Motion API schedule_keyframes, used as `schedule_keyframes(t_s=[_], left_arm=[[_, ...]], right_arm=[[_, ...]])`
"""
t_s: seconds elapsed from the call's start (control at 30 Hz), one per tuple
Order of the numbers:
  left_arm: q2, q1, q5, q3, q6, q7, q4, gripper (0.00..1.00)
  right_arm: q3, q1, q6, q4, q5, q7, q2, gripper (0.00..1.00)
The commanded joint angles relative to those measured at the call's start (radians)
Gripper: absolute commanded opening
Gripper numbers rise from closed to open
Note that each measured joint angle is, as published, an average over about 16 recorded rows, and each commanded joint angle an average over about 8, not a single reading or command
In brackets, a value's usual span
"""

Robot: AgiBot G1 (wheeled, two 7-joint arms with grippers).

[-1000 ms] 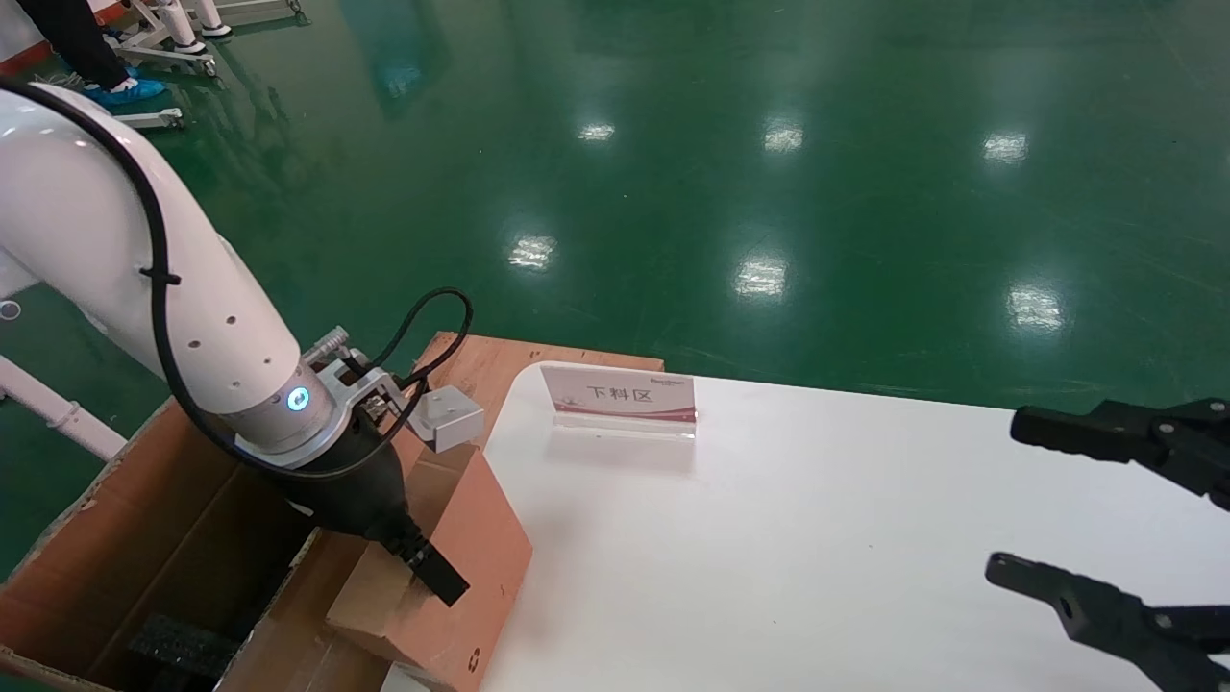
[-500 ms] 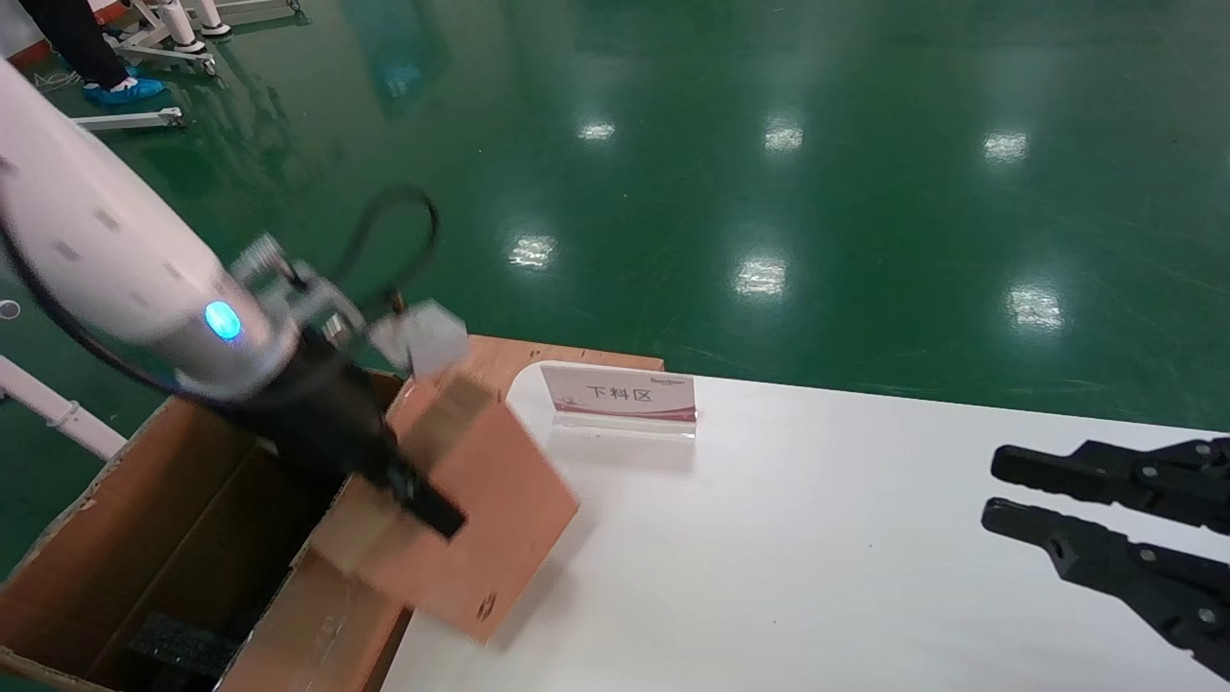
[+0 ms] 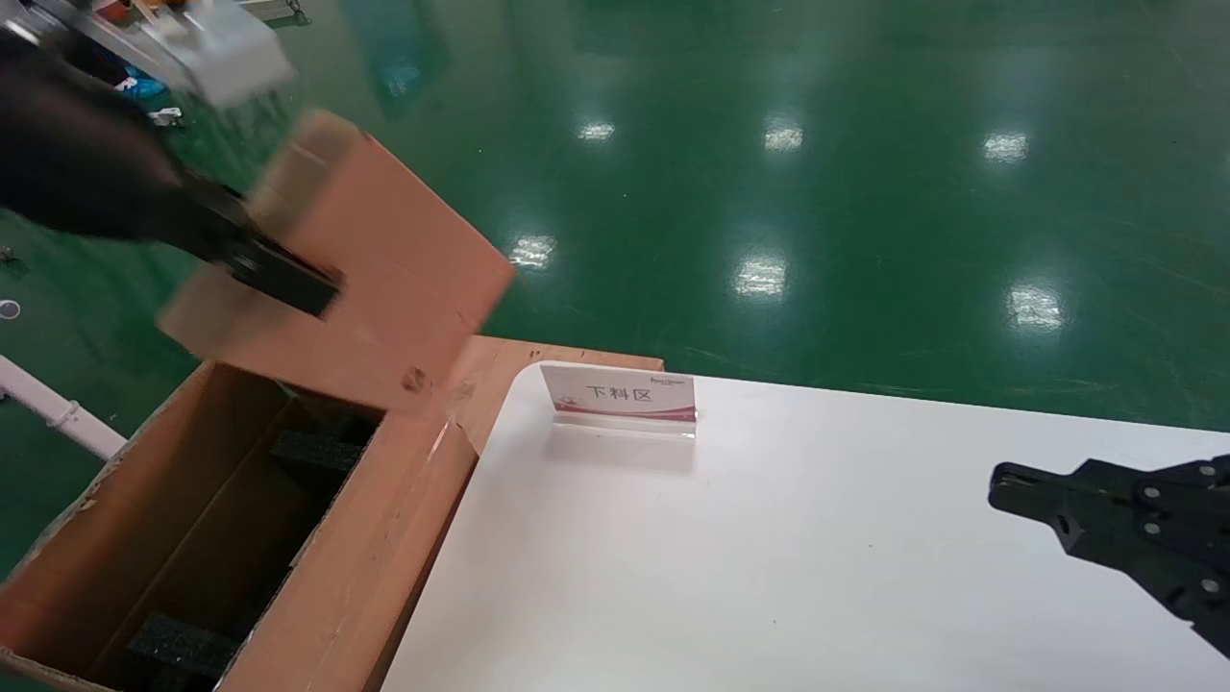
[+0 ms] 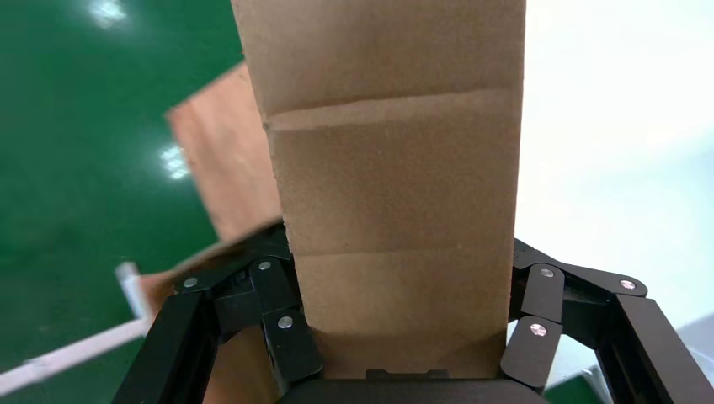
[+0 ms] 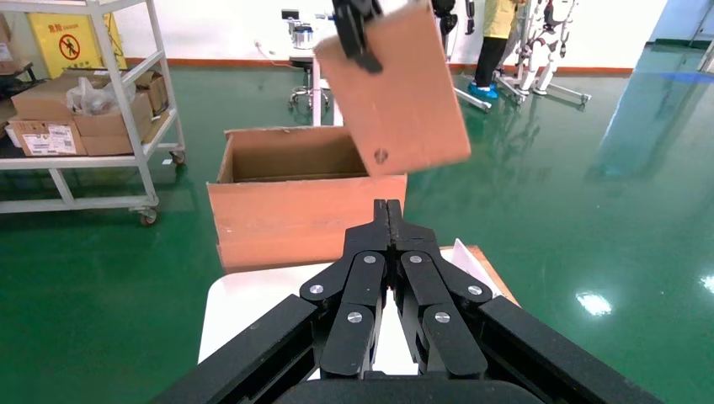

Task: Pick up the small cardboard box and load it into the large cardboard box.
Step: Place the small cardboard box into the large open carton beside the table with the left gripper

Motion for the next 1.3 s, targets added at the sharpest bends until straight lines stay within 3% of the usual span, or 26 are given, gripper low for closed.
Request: schedule_keyframes(t_s=[0.03, 0.3, 0.43, 0.57, 0.8, 1.0, 1.3], left_arm=[[-0.01, -0.059, 0.013, 0.002, 0.019, 0.012, 0.002, 0.0], [0.001, -0.142, 0.0, 0.291, 0.031, 0.068, 0.027, 0.0], [0.003, -0.156, -0.02, 0.45, 0.027, 0.091, 0.052, 0.0], [-0.013, -0.169, -0.028, 0.551, 0.016, 0.097, 0.088, 0.0], [-0.065, -0.136, -0.039, 0.624, -0.014, 0.084, 0.139, 0.0], [-0.1, -0.047, -0.061, 0.643, -0.09, 0.097, 0.199, 0.0], [-0.079, 0.103, -0.114, 0.642, -0.202, 0.145, 0.31, 0.0]], right_arm=[[0.0, 0.0, 0.0, 0.0, 0.0, 0.0, 0.0, 0.0], [-0.001, 0.0, 0.0, 0.0, 0.0, 0.0, 0.0, 0.02], [-0.001, 0.0, 0.0, 0.0, 0.001, 0.0, 0.0, 0.5], [-0.001, 0.0, 0.0, 0.0, 0.001, -0.001, 0.0, 0.98], [-0.001, 0.0, 0.001, 0.0, 0.001, -0.001, 0.001, 1.0], [-0.002, 0.0, 0.001, 0.0, 0.001, -0.001, 0.001, 1.0], [-0.002, 0.001, 0.001, 0.0, 0.002, -0.001, 0.001, 1.0]])
